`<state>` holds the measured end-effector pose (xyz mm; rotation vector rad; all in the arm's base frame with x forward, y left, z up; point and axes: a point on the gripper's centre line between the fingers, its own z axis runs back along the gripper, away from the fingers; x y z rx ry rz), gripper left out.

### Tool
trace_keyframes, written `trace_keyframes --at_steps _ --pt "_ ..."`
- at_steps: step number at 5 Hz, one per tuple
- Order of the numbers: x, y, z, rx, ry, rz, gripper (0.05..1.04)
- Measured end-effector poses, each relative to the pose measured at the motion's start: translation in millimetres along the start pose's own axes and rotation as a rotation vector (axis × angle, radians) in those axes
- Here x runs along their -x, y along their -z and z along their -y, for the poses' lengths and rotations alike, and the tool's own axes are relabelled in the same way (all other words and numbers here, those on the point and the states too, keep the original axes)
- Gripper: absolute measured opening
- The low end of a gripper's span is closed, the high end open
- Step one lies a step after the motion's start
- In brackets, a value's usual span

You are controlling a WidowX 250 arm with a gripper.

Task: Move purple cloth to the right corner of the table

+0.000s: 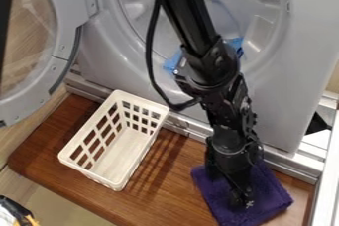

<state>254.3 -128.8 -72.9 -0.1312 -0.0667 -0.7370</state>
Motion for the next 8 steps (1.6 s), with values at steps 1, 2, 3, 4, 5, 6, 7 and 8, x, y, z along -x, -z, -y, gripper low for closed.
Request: trace_keyframes --at_steps 1,2,3,4,5,6,7,8 --pt "1.0 -0.2 5.0 0.004 0.018 -0.001 0.999" --pt "3.2 -0.8 7.5 0.005 0.027 -0.003 0.999" --pt "3.9 0.0 10.2 -0.002 0.049 -0.008 0.999" --pt "6.3 -0.9 11.6 -0.005 0.052 -0.006 0.999" --pt "10.3 -5.5 15.4 -0.009 0.057 -0.004 0.999" --pt "9.9 -14.9 16.4 -0.022 0.059 0.018 0.999" --pt "6.9 -29.4 15.7 -0.045 0.062 0.056 0.999" --pt "3.7 -42.0 14.9 -0.062 0.069 0.089 0.999"
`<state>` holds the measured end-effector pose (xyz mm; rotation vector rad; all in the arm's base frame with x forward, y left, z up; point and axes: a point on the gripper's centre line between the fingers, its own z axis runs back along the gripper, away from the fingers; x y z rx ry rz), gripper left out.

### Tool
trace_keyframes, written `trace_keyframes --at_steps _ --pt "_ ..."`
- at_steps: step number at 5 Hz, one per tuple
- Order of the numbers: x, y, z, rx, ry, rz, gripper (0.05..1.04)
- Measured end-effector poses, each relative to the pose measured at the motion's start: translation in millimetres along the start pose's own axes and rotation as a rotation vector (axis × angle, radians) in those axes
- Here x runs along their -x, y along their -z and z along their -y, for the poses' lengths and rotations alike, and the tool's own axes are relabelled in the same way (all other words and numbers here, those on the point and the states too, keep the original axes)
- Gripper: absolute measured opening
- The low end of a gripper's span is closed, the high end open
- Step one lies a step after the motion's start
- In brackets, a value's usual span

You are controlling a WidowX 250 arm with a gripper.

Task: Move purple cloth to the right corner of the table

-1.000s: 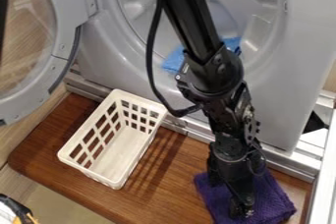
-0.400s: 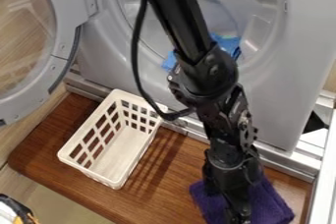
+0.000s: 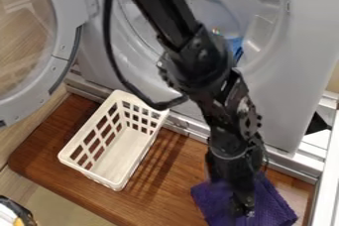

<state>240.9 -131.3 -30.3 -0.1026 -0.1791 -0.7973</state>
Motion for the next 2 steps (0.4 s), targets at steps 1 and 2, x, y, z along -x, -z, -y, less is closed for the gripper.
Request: trace_keyframes --at_steps 1,2 --pt "-5.1 -20.6 -0.4 -0.035 0.019 0.053 0.999" --pt "-3.7 -39.6 0.4 -0.085 0.043 0.095 0.999"
